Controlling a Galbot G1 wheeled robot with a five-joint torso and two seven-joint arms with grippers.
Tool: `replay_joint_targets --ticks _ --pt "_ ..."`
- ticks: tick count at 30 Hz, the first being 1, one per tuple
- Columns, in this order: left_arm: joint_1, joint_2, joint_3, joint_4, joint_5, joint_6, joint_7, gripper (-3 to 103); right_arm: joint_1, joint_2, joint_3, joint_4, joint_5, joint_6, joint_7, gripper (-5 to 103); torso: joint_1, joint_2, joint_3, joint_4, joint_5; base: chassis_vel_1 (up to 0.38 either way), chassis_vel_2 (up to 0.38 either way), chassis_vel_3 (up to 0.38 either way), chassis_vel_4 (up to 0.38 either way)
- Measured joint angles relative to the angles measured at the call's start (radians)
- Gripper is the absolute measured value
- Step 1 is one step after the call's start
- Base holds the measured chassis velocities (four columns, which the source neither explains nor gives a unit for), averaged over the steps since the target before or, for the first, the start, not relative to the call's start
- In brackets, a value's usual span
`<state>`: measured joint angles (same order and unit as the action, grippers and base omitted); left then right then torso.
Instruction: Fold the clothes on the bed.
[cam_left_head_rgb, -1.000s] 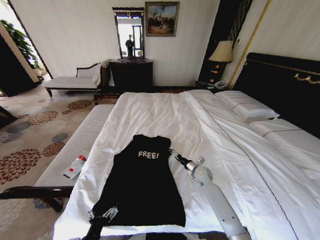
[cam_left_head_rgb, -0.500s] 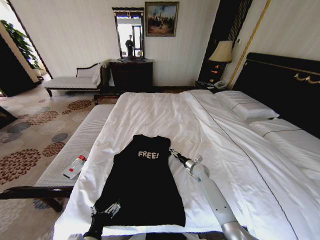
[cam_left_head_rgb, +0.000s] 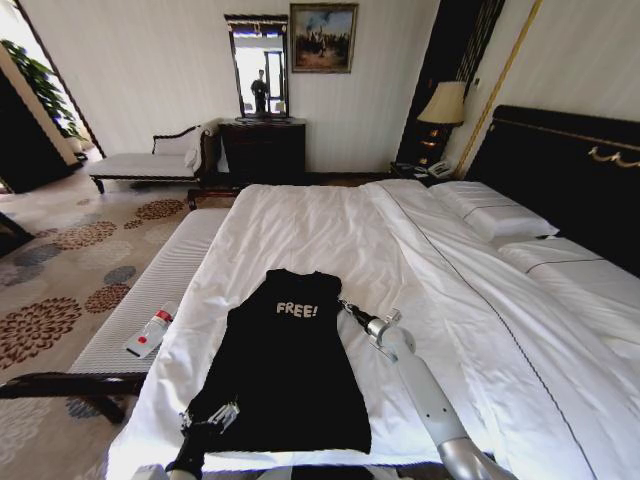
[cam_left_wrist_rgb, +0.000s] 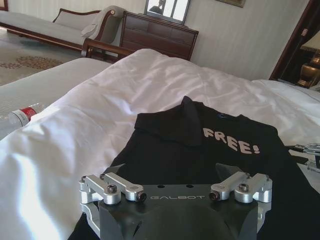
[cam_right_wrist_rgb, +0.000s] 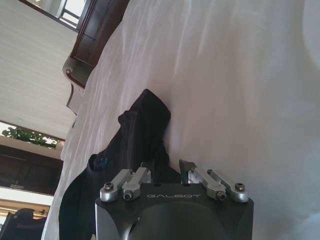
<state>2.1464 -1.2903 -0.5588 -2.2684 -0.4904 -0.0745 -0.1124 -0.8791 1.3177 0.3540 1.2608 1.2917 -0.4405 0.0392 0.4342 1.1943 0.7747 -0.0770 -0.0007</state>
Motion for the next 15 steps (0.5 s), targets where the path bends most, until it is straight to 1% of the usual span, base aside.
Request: replay_joint_targets --ticks 7,8,10,11,12,13,15 --pt "-0.006 0.005 -0.008 0.003 -0.031 0.003 -0.002 100 -0.003 0.001 -0.003 -0.001 -0.016 0.001 0.003 28 0.0 0.0 0.0 0.0 0.0 0.0 0.0 0.0 0.0" --pt "-0.008 0.006 -0.009 0.004 -0.036 0.004 -0.003 100 -0.003 0.0 -0.003 -0.001 -0.016 0.001 0.003 19 0.0 0.0 0.0 -0.0001 0.0001 0.0 0.0 0.0 0.0" --pt "-0.012 0.008 -0.009 0.006 -0.041 0.006 -0.004 100 -0.003 -0.001 -0.004 0.001 -0.016 0.001 0.003 8 0.0 0.0 0.0 0.0 0.0 0.0 0.0 0.0 0.0" --pt "-0.012 0.008 -0.009 0.006 -0.041 0.006 -0.004 100 -0.003 -0.001 -0.004 0.001 -0.016 0.001 0.003 8 0.0 0.0 0.0 0.0 0.0 0.0 0.0 0.0 0.0" --pt "-0.014 0.008 -0.01 0.007 -0.044 0.007 -0.004 100 -0.003 -0.002 -0.005 0.003 -0.017 0.001 0.003 3 0.0 0.0 0.0 0.0 0.0 0.0 0.0 0.0 0.0" --pt "-0.015 0.008 -0.01 0.007 -0.047 0.008 -0.005 100 -0.003 -0.002 -0.005 0.004 -0.016 0.001 0.003 1 0.0 0.0 0.0 0.0 0.0 0.0 0.0 0.0 0.0" --pt "-0.018 0.009 -0.012 0.008 -0.053 0.01 -0.006 100 -0.002 -0.002 -0.006 0.008 -0.018 0.001 0.004 1 0.0 0.0 0.0 0.0 -0.0001 0.0 0.0 0.0 0.0"
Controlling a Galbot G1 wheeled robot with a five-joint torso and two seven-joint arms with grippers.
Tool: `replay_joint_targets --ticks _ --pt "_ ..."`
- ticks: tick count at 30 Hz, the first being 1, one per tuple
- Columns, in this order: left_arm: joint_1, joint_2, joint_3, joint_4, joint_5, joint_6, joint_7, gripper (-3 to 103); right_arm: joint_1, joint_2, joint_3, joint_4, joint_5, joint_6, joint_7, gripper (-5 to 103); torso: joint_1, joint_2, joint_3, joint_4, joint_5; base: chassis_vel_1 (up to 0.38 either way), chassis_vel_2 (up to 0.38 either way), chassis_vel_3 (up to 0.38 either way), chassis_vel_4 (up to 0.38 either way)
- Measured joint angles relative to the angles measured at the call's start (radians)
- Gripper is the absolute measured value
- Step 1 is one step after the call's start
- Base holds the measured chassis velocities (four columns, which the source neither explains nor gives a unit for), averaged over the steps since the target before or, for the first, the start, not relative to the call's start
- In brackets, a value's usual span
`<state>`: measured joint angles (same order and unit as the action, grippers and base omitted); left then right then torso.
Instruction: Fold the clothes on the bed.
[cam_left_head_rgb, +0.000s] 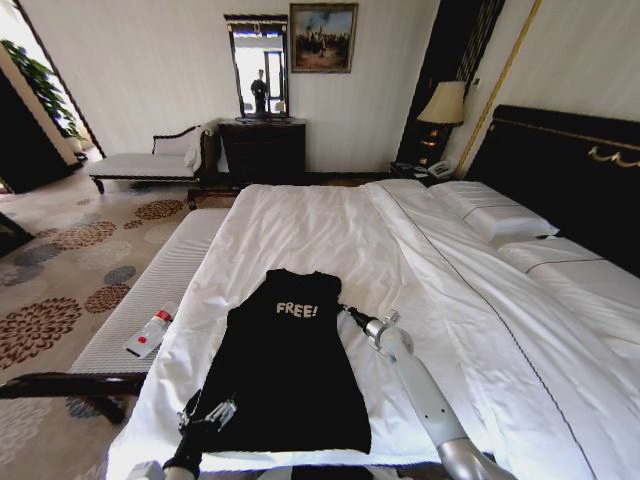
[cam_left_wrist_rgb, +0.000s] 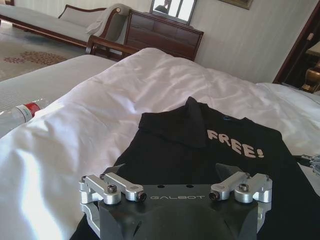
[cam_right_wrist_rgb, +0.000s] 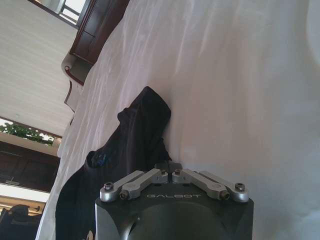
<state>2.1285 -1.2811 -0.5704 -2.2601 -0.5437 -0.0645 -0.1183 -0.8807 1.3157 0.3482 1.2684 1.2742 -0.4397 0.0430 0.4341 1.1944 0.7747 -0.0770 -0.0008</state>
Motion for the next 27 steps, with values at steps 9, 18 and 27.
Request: replay_joint_targets --ticks 9,18,27 --pt "-0.003 0.0 -0.019 -0.001 -0.034 0.001 -0.002 100 0.002 0.004 0.002 0.019 0.0 0.001 0.006 0 0.0 0.0 0.0 0.0001 0.0001 0.0 0.0 0.0 0.0" --pt "-0.011 -0.006 -0.013 -0.001 -0.041 0.0 -0.001 100 -0.101 -0.017 0.094 0.152 0.003 0.01 0.013 0 0.0 0.0 0.0 -0.0001 0.0003 0.0 0.0 0.0 0.0" --pt "-0.012 -0.002 -0.01 -0.003 -0.041 -0.004 0.001 100 -0.141 -0.053 0.124 0.195 -0.018 0.015 0.011 0 0.0 0.0 0.0 -0.0003 0.0002 0.0 0.0 0.0 0.0"
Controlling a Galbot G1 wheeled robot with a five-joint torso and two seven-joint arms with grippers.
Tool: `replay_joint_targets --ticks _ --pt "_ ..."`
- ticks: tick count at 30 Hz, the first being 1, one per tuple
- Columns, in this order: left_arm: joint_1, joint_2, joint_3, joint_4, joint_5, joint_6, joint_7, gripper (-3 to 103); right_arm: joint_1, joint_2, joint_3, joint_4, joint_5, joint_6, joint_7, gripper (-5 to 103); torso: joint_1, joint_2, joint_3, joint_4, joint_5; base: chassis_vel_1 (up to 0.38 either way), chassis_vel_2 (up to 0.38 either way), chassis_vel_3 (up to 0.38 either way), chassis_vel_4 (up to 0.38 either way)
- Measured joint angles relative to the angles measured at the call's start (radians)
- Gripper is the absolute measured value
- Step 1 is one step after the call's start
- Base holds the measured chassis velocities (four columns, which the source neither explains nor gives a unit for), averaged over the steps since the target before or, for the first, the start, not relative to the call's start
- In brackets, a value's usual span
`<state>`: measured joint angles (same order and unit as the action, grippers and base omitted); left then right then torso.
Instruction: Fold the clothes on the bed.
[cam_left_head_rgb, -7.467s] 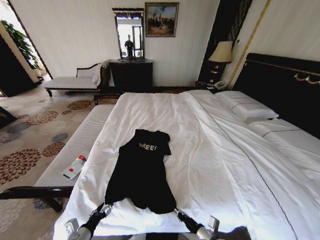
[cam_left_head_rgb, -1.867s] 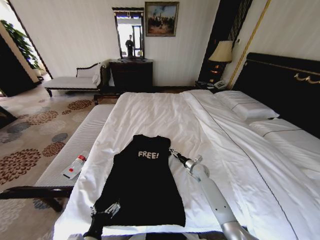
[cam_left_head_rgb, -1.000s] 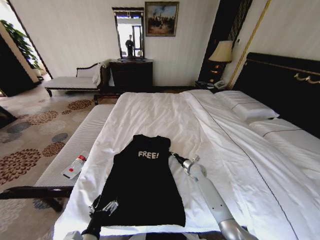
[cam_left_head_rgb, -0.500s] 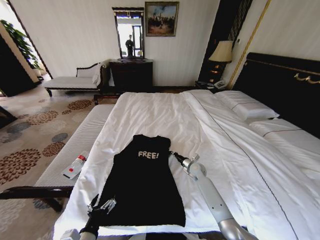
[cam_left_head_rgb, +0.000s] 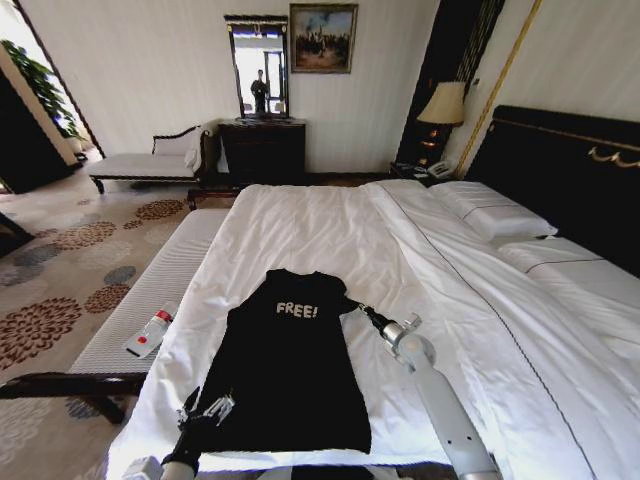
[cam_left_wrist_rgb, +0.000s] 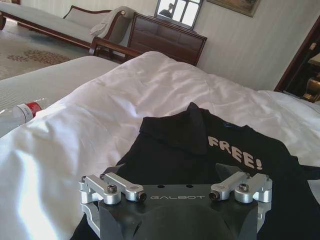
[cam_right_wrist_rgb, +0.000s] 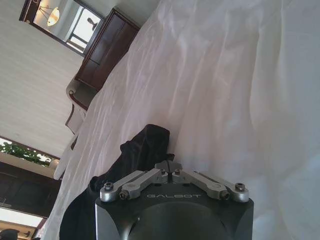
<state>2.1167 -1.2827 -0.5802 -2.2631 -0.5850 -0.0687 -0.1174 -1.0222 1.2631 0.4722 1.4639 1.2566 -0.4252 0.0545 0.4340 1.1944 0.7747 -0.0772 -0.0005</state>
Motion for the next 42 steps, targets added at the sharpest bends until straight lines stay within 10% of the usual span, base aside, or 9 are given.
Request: replay_joint_targets --ticks 13,42 --pt "0.032 -0.005 -0.041 -0.015 -0.029 -0.016 0.015 100 0.095 -0.126 -0.033 -0.06 0.012 -0.025 0.009 0 0.0 0.0 0.0 0.0003 -0.0002 0.0 0.0 0.0 0.0" --pt "0.04 -0.007 -0.059 -0.018 -0.05 -0.019 0.023 100 0.119 -0.152 -0.004 -0.078 -0.083 -0.002 0.018 0 0.0 0.0 0.0 0.0004 0.0 0.0 0.0 0.0 0.0"
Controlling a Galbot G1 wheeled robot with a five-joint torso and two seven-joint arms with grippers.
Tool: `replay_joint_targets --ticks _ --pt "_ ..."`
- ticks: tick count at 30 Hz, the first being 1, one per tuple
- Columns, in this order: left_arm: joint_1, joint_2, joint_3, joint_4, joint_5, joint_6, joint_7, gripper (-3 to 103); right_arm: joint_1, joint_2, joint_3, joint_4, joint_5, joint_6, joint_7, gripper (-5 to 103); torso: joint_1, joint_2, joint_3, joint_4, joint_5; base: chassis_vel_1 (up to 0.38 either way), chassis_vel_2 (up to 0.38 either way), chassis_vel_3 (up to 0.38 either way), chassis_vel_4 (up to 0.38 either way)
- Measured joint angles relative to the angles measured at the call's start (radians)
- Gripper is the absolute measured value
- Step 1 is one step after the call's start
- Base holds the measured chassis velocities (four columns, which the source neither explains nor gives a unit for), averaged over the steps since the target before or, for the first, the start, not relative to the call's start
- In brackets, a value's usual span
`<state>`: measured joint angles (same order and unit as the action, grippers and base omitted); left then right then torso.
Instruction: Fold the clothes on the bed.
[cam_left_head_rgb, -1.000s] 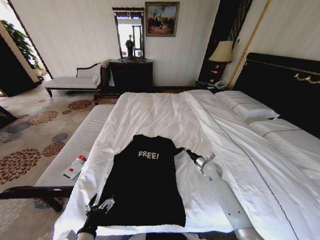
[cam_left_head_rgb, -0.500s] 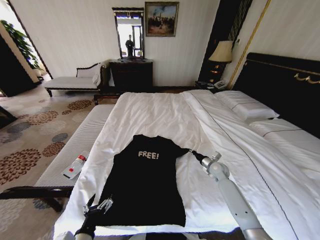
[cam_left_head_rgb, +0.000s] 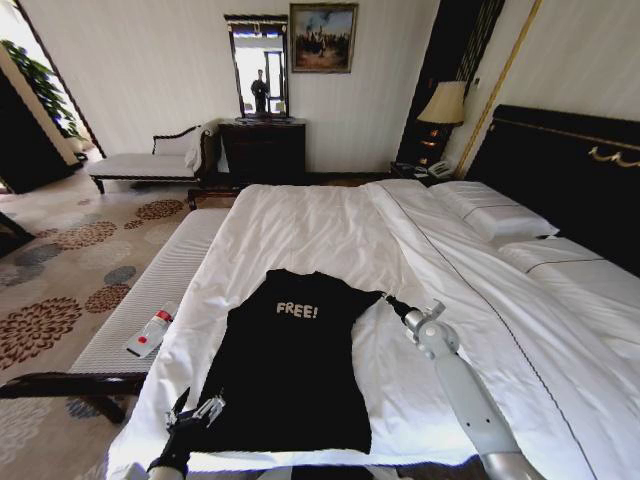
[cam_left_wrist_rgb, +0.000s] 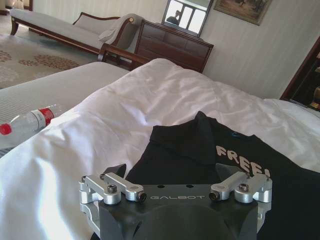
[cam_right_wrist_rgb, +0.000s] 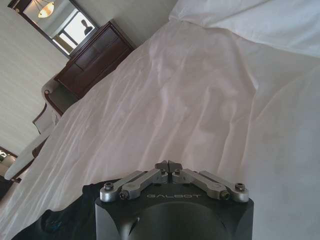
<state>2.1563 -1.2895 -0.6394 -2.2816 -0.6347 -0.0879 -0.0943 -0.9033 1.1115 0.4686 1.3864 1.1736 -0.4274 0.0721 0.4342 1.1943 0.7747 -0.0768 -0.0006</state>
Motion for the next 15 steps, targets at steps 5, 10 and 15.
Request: replay_joint_targets --ticks 5,10,15 --pt "0.004 -0.001 -0.004 0.0 -0.002 0.0 0.002 100 0.014 -0.043 -0.012 -0.004 -0.008 -0.012 0.001 0 0.0 0.0 0.0 -0.0001 0.0 0.0 0.0 0.0 0.0" --pt "0.004 0.0 -0.001 0.0 -0.002 -0.001 0.002 100 0.004 -0.062 -0.037 -0.005 -0.048 -0.036 -0.011 0 0.0 0.0 0.0 -0.0003 -0.0002 0.0 0.0 0.0 0.0" --pt "0.003 0.001 0.001 0.0 -0.001 -0.001 0.004 100 -0.026 -0.036 -0.045 -0.002 -0.091 -0.017 -0.04 2 0.0 0.0 0.0 -0.0003 0.0 0.0 0.0 0.0 0.0"
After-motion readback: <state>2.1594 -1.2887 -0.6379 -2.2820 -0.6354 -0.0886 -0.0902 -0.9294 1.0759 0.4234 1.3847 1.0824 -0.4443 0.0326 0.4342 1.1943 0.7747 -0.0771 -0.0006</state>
